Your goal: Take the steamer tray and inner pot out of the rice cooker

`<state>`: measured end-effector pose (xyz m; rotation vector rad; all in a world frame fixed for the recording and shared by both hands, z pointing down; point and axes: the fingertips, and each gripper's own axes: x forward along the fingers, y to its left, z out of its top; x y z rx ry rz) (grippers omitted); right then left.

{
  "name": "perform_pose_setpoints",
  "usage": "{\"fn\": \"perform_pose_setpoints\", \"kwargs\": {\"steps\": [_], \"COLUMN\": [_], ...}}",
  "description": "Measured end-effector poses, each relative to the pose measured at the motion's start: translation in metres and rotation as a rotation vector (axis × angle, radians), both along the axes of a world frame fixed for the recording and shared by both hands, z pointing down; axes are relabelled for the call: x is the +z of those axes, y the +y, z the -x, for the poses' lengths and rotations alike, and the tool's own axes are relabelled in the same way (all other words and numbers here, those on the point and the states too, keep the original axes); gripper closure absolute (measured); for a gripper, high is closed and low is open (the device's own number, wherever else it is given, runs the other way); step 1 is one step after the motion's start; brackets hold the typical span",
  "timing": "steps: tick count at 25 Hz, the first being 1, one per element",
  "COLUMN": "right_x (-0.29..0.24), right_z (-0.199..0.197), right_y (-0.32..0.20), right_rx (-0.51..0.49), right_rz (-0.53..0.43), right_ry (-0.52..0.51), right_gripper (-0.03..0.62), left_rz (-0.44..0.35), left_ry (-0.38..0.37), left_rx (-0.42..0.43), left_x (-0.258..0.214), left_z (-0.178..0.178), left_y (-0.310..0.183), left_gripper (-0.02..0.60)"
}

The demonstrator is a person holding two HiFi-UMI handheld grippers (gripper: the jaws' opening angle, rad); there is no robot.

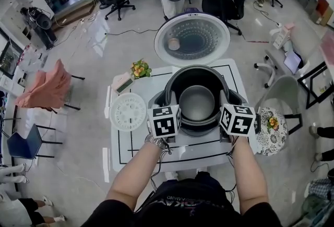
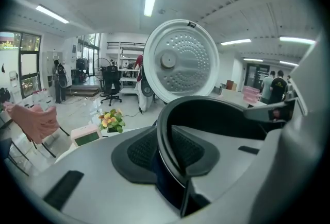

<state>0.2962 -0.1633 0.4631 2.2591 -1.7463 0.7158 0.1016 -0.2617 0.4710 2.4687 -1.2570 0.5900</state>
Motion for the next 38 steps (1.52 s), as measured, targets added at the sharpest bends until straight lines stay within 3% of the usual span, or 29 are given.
{"fn": "perform_pose_setpoints", "kwargs": {"steps": [15, 38], "right_x": [-0.034, -0.101], "right_z": [-0.001, 0.030], "right_y": [0.005, 0.004], "right_rx": [0.006, -0.023], "right_rz": [-0.068, -0.200], "right_ry": [-0.001, 0.054], "right_gripper": [0.508, 0.510], "left_rz": [-0.058, -0.167], "left_ry": [0.058, 0.157], "left_rx": [0.000, -0.025], "left_x": [-0.039, -0.105], "left_z": [0.000, 0.035], "left_y": [0.005, 0.011], "left_gripper": [0.492, 0.492]}}
